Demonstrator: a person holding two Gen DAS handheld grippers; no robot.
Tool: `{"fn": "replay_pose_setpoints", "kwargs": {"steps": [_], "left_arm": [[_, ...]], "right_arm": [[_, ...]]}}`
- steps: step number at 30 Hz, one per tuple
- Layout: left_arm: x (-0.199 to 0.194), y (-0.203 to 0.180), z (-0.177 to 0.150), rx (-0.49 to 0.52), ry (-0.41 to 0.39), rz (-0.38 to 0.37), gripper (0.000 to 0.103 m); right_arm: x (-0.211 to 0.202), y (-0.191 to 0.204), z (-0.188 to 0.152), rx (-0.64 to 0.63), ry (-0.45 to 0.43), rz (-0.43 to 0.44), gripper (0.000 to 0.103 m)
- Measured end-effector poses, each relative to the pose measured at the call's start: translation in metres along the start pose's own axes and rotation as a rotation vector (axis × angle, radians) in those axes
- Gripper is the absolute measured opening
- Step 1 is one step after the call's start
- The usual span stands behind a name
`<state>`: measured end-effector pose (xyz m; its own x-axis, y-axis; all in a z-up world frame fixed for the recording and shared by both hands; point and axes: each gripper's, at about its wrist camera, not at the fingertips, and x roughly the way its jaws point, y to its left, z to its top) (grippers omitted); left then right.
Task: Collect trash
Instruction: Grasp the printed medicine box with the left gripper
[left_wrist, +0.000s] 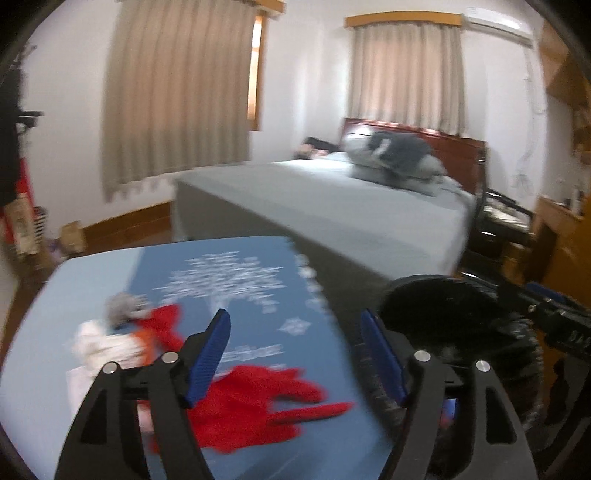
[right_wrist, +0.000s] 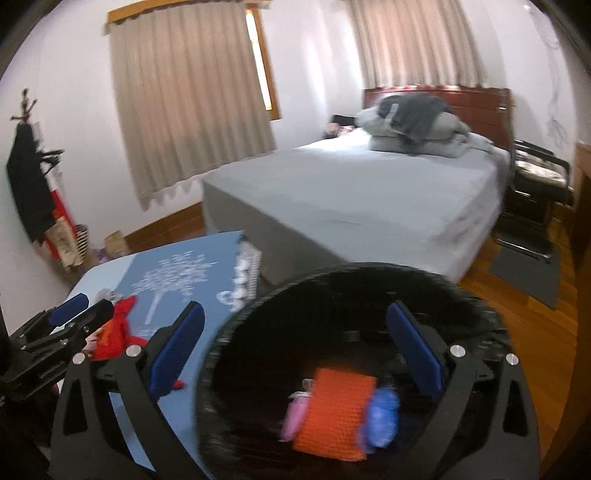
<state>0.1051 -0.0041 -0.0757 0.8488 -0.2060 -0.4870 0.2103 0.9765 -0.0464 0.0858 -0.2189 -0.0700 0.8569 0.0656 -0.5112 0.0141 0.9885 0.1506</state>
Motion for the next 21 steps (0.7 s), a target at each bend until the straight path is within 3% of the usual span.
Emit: {"fn": "replay_pose_setpoints", "kwargs": {"steps": [6,11,21], "left_arm": [[-0.016,0.065,-0.019,-0.066,0.022,0.183,0.073],[-0.022,0.107,-0.041,-0.114,0.065,0.286,0.073],[-0.01,0.14,-0.073,-0.178,0.137,0.341,0.073]], "right_arm": [[0.024,0.063,-0.004,-0.067,0.031,0.114,0.096],[0.04,0.106,-0.017,-0.126,0.067,0.181,0.096],[0.056,0.146,-0.03,-0.189,0.103,0.221,0.096]]}}
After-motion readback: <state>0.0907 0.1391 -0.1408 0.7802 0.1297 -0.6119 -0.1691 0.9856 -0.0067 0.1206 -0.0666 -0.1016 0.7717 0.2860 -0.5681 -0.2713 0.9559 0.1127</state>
